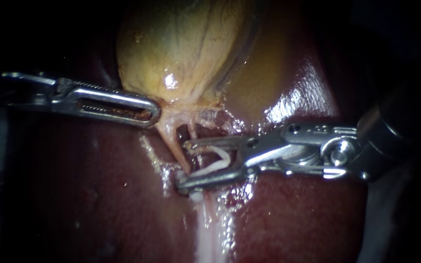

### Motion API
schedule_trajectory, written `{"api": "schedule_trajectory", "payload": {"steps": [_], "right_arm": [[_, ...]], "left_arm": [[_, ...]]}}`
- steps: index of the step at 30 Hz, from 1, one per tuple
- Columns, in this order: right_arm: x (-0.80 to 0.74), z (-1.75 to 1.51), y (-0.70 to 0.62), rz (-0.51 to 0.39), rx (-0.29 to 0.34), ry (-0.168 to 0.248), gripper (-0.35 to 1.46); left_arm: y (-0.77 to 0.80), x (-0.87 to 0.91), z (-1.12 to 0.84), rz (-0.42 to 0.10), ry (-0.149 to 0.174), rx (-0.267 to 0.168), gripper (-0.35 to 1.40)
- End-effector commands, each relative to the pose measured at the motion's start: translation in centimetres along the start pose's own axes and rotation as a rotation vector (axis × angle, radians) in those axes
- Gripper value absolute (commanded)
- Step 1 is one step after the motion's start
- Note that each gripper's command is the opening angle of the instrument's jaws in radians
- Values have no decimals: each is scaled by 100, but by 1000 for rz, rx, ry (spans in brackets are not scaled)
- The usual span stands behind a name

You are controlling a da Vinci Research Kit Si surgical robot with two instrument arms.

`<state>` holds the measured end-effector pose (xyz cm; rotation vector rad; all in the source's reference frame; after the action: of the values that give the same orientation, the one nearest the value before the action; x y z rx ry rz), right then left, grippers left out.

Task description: Clipping third clip left tube

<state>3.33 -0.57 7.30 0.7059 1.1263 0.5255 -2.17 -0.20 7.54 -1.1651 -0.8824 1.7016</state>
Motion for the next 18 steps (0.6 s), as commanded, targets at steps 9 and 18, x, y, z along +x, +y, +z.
{"api": "schedule_trajectory", "payload": {"steps": [9,18], "right_arm": [[-6,19,4,-7,-9,1,49],[-28,55,10,-24,-3,-2,49]], "left_arm": [[0,0,0,0,0,0,-35],[1,0,1,0,0,0,-35]]}}
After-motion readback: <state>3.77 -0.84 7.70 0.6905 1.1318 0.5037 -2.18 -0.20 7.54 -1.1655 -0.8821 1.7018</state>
